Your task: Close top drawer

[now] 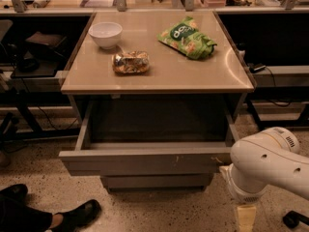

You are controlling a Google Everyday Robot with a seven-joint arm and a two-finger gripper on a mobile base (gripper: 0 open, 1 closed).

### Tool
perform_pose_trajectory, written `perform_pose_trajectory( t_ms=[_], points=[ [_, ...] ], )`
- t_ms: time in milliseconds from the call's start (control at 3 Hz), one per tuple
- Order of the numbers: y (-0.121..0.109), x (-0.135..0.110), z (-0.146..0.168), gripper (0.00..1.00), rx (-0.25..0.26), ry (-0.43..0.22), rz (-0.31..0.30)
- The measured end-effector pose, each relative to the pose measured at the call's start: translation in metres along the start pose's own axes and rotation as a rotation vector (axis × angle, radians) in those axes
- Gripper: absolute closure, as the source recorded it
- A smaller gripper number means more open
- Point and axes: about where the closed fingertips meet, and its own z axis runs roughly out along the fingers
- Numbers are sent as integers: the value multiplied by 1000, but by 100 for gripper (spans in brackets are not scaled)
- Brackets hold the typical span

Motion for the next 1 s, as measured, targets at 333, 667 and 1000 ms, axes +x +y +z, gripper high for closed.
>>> perform_pose_trajectory(
  t_ms=[333,667,1000],
  points=[
    [-17,4,-8,0,44,26,-1],
    [-48,7,-19,0,34,17,-21],
    [-47,7,-20,0,34,16,-22]
  ],
)
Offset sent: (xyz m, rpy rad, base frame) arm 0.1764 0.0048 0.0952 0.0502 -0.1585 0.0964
